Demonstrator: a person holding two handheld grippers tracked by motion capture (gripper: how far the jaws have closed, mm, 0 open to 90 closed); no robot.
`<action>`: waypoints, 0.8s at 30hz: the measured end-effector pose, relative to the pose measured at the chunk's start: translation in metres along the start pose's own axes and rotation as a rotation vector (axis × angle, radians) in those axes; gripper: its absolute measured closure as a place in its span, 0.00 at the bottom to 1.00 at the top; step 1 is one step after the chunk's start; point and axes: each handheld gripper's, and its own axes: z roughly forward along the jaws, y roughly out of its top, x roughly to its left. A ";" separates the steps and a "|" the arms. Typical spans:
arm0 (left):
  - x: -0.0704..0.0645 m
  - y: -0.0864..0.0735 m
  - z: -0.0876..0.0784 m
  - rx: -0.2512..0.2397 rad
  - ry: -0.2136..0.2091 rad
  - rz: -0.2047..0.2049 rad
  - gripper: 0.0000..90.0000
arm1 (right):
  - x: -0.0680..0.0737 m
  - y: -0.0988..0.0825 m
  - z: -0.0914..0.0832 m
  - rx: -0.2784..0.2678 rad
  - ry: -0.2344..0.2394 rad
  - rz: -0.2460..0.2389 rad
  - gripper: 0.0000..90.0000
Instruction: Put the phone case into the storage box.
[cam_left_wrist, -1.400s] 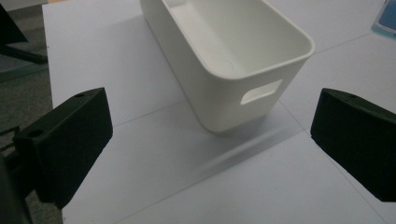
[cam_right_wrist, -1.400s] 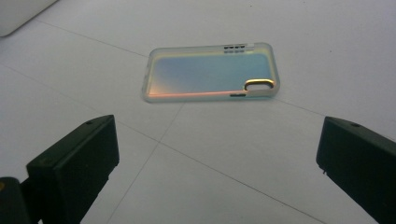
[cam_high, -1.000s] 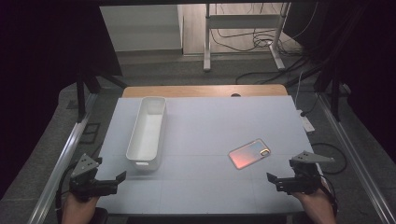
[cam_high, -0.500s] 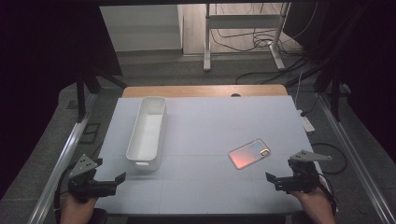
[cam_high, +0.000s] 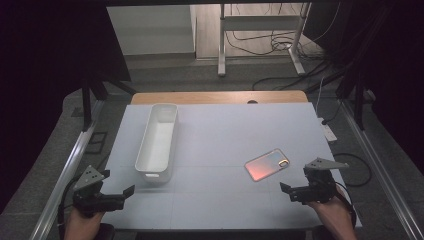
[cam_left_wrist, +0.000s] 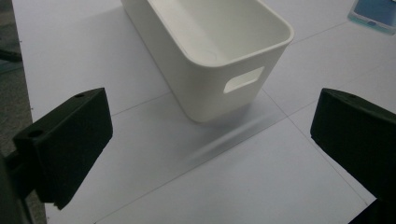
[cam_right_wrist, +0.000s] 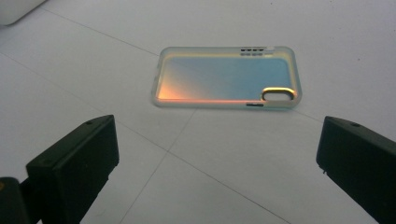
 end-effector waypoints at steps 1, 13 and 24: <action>0.000 0.000 0.000 0.001 0.000 0.002 0.00 | 0.000 0.000 0.000 0.000 0.000 0.000 0.00; -0.001 0.000 0.000 0.006 0.000 0.016 0.00 | 0.002 0.009 0.007 0.019 0.006 -0.024 0.00; -0.001 0.000 0.001 0.011 -0.001 0.021 0.00 | 0.003 0.021 0.016 0.021 0.023 -0.049 0.00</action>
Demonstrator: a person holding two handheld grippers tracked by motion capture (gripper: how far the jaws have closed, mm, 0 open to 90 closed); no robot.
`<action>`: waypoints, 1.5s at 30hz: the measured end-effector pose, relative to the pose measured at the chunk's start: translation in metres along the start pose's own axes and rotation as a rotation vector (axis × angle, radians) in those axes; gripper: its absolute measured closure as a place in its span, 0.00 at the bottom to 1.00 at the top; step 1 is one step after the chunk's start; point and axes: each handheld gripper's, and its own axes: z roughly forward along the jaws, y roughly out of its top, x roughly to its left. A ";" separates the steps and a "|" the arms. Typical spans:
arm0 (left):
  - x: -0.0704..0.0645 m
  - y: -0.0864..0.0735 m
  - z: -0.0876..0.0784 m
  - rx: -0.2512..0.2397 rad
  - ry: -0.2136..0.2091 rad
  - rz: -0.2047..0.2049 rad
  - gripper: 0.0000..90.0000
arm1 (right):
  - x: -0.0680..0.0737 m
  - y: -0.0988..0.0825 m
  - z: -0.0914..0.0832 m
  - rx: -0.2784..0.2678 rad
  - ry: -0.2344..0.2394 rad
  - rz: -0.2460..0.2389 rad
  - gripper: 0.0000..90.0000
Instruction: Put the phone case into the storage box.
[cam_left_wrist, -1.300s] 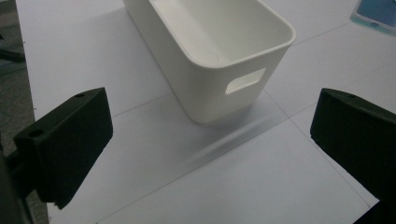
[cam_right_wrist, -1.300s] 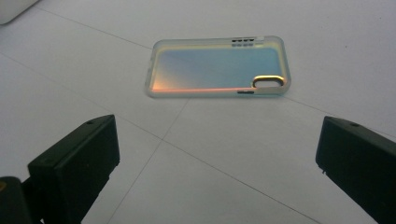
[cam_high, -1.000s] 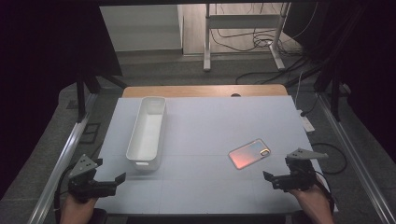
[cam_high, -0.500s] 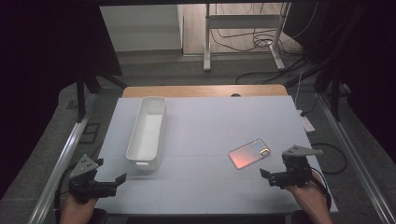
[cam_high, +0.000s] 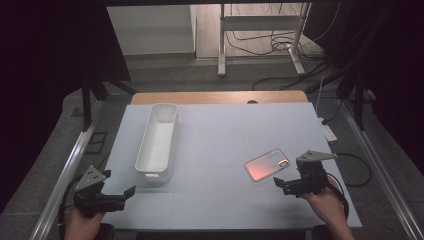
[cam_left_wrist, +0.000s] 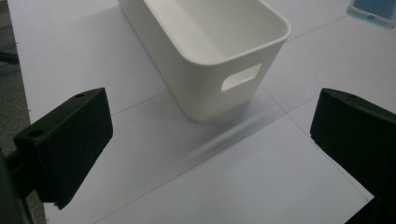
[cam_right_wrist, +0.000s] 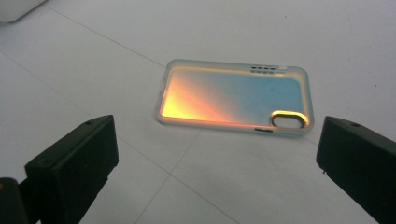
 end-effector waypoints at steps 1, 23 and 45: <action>0.000 0.000 0.000 0.000 -0.001 -0.001 0.00 | 0.000 0.001 0.000 0.001 0.002 0.001 0.00; -0.001 0.000 0.001 0.009 0.000 0.012 0.00 | 0.000 0.017 0.017 0.030 0.023 -0.002 0.00; -0.001 0.000 0.001 0.009 -0.004 0.014 0.00 | -0.001 0.031 0.036 0.040 0.037 0.004 0.00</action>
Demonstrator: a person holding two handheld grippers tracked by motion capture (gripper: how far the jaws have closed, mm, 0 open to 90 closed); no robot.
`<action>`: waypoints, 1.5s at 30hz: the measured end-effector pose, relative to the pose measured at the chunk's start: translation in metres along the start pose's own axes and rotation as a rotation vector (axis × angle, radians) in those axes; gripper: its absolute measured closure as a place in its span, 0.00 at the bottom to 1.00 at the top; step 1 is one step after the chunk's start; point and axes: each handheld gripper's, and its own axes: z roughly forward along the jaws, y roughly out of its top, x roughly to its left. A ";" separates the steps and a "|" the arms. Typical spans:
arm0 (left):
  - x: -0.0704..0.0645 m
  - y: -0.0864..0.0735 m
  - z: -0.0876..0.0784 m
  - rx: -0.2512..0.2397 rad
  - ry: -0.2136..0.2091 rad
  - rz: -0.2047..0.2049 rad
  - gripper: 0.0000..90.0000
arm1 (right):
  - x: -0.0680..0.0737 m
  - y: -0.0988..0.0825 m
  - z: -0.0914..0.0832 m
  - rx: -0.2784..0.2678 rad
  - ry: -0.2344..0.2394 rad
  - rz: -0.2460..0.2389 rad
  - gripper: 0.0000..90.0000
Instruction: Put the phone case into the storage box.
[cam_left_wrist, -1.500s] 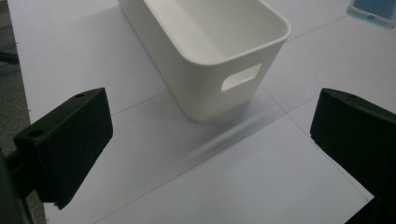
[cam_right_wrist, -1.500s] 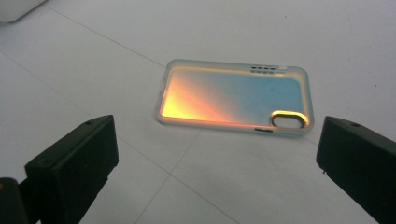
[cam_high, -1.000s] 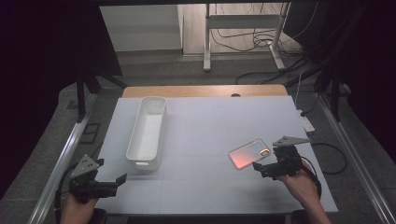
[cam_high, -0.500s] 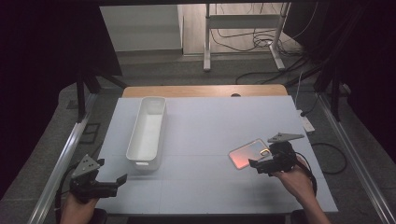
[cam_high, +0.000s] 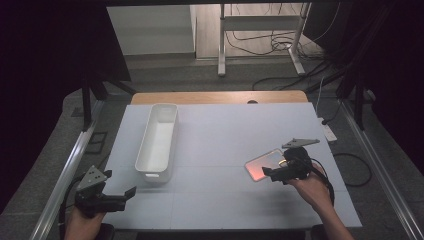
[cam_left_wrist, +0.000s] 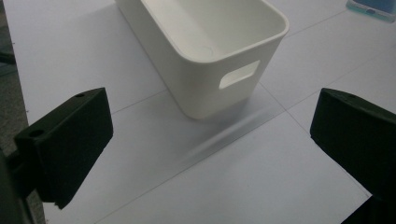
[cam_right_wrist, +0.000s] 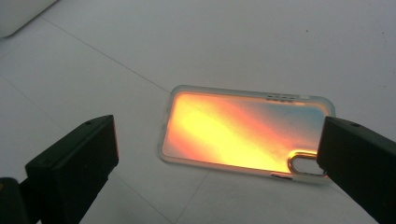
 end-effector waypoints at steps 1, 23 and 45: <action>0.000 0.000 0.000 0.000 0.000 0.000 0.00 | 0.000 0.002 0.001 0.003 -0.001 0.003 0.00; 0.000 0.000 0.000 0.005 -0.003 0.004 0.00 | 0.002 0.021 0.021 0.027 0.000 -0.019 0.00; -0.001 0.001 0.001 0.014 -0.007 0.018 0.00 | 0.006 0.025 0.038 0.097 -0.030 -0.001 0.10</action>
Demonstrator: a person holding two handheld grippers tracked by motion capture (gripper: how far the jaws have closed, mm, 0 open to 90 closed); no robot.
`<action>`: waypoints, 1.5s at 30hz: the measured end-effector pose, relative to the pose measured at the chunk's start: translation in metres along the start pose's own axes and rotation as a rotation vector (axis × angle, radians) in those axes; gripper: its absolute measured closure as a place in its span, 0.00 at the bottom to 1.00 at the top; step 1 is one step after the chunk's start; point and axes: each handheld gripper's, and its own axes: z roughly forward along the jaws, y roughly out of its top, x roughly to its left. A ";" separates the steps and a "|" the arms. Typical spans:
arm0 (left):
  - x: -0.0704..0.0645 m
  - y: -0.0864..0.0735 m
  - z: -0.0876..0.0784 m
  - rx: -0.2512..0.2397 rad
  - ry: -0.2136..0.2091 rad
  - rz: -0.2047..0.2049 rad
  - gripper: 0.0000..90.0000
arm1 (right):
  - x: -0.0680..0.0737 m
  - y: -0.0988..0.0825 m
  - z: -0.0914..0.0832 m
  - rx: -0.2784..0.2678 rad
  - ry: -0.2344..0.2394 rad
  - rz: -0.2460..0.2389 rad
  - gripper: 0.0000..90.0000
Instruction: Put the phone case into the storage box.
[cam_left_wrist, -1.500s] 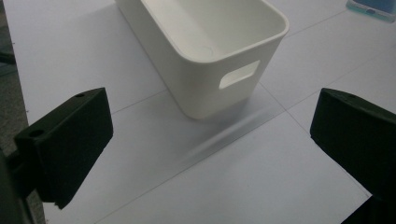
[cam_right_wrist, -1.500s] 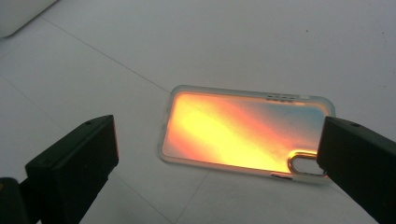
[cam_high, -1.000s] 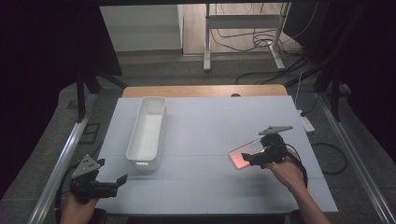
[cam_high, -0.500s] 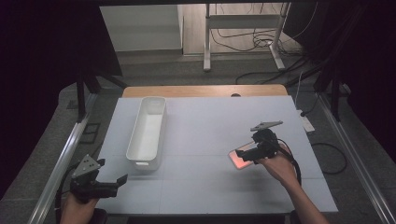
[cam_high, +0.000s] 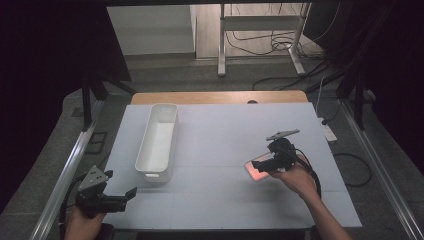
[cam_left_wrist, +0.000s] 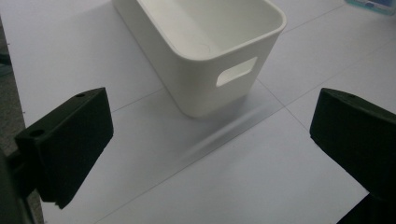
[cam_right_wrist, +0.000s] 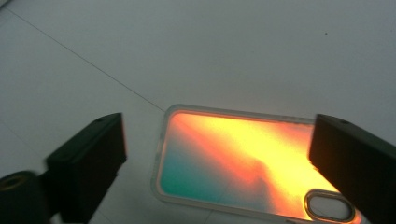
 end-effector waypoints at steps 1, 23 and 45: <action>0.000 0.000 0.000 0.000 0.000 0.001 0.00 | 0.000 0.000 0.000 0.008 0.001 -0.003 0.21; -0.001 0.000 0.000 0.005 -0.001 0.015 0.00 | 0.004 -0.008 0.007 0.071 0.069 -0.095 1.00; -0.002 0.001 0.001 0.009 -0.001 0.023 0.01 | 0.005 -0.023 0.032 0.186 0.054 -0.117 1.00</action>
